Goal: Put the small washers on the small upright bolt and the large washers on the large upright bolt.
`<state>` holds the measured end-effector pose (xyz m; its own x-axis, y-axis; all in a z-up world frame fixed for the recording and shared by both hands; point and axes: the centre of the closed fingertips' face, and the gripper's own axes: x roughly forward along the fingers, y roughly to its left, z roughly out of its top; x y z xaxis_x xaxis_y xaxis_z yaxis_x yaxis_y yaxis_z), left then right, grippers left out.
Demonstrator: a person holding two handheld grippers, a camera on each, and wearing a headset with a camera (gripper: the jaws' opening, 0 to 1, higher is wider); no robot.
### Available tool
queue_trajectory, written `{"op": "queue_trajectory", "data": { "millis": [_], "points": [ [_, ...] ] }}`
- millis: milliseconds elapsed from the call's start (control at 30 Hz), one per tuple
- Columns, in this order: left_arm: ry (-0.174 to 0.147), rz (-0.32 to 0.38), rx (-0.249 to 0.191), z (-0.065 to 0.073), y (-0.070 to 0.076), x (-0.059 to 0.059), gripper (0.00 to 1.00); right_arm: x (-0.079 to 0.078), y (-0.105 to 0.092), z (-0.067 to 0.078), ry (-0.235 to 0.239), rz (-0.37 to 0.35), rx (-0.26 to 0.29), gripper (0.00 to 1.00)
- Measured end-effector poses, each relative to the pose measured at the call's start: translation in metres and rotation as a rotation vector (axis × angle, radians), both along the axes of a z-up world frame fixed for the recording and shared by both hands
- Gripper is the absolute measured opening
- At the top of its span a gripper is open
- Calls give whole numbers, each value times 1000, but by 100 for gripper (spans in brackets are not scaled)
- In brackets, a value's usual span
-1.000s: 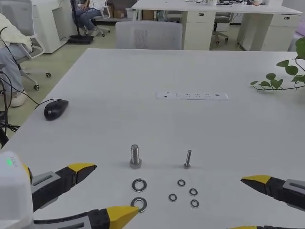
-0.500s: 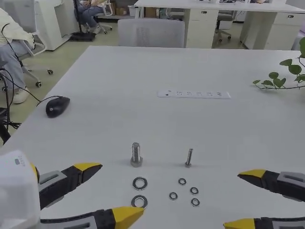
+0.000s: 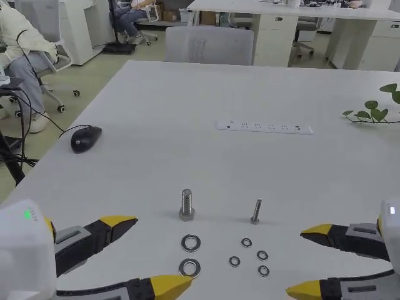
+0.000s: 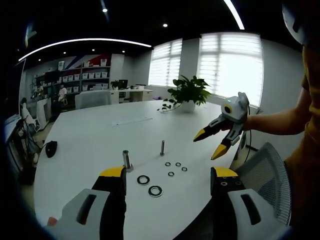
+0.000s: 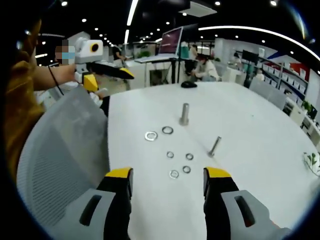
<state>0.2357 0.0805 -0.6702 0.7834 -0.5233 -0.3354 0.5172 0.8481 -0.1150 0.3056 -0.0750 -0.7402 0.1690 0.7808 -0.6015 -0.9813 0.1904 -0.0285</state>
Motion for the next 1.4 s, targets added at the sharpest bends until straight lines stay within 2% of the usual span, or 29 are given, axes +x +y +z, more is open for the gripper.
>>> {"op": "queue_trajectory", "data": {
  "millis": [433,533,667,733,800,867,1133,1400],
  "points": [
    [-1,21,-8,0,4,-4,68,4,9,-28,26,66,-132,53],
    [1,26,-11,-1,5,-4,67,5,12,-34,27,84,-173,51],
    [5,34,-14,-4,6,-5,67,5,16,-44,45,95,-197,45],
    [7,37,-16,-5,6,-5,67,4,17,-52,61,95,-220,45],
    [6,41,-18,-5,7,-5,67,5,14,-60,60,89,-268,44],
    [6,43,-19,-5,7,-4,67,4,15,-64,77,92,-274,43],
    [3,45,-23,-5,6,-4,67,11,21,-69,74,91,-309,40],
    [-12,57,-30,-2,9,-2,67,14,20,-78,103,89,-362,34]
  ]
}}
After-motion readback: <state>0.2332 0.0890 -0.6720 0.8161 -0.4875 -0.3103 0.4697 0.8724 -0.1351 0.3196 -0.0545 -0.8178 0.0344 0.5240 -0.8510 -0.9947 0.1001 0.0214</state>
